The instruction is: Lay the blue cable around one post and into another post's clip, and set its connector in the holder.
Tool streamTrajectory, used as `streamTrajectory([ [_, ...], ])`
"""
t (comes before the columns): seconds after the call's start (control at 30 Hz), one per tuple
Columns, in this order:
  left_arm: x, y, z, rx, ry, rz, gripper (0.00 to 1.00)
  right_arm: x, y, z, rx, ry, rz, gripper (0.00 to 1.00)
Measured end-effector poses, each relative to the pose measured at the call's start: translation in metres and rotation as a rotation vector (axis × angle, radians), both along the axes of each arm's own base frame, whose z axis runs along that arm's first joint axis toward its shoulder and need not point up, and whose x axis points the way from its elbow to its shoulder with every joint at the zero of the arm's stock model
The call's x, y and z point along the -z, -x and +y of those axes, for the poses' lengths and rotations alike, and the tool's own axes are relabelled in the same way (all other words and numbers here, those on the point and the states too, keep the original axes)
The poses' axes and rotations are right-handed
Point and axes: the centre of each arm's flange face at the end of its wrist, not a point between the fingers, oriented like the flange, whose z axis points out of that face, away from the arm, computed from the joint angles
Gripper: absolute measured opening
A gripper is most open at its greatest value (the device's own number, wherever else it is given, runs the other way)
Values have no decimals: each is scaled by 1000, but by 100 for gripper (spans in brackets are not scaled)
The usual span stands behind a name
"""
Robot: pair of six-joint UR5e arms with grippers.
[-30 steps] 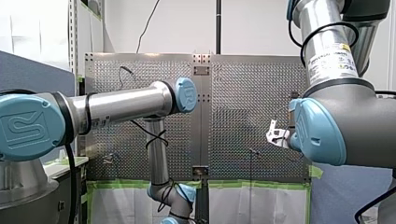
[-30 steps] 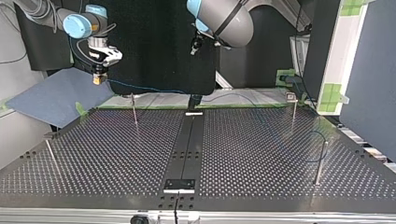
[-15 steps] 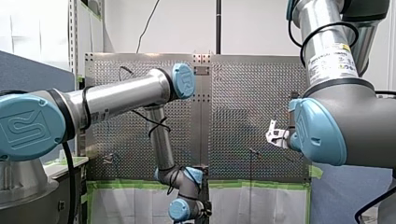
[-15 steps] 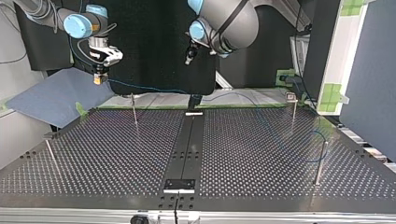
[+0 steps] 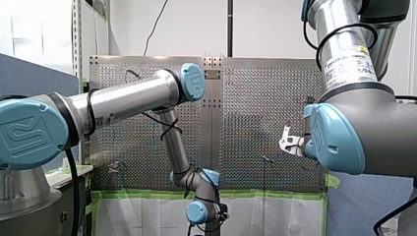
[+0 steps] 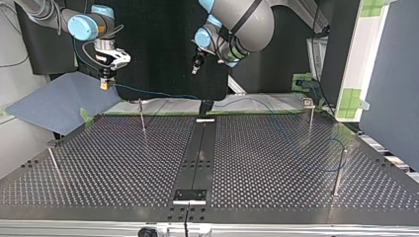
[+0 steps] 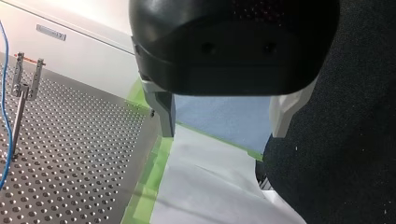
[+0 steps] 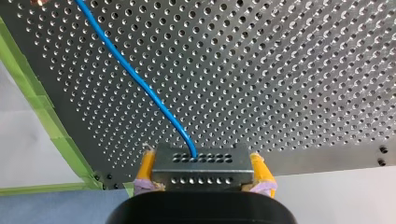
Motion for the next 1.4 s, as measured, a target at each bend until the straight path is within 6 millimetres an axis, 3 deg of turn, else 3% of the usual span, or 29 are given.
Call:
streamTrajectory([
  [0.2, -12, -6, -4, 0, 10, -14, 100, 0, 0, 0, 0, 0, 0, 0],
  [0.67, -70, -28, -19, -15, 35, -71, 100, 1, -1, 0, -1, -1, 0, 0],
  [1.0, -79, -39, -26, -28, 57, -93, 100, 1, -2, 1, -5, -1, 0, 0],
  [1.4, -94, -69, -31, -86, 85, -135, 100, 2, -4, 4, -9, -6, 1, 0],
])
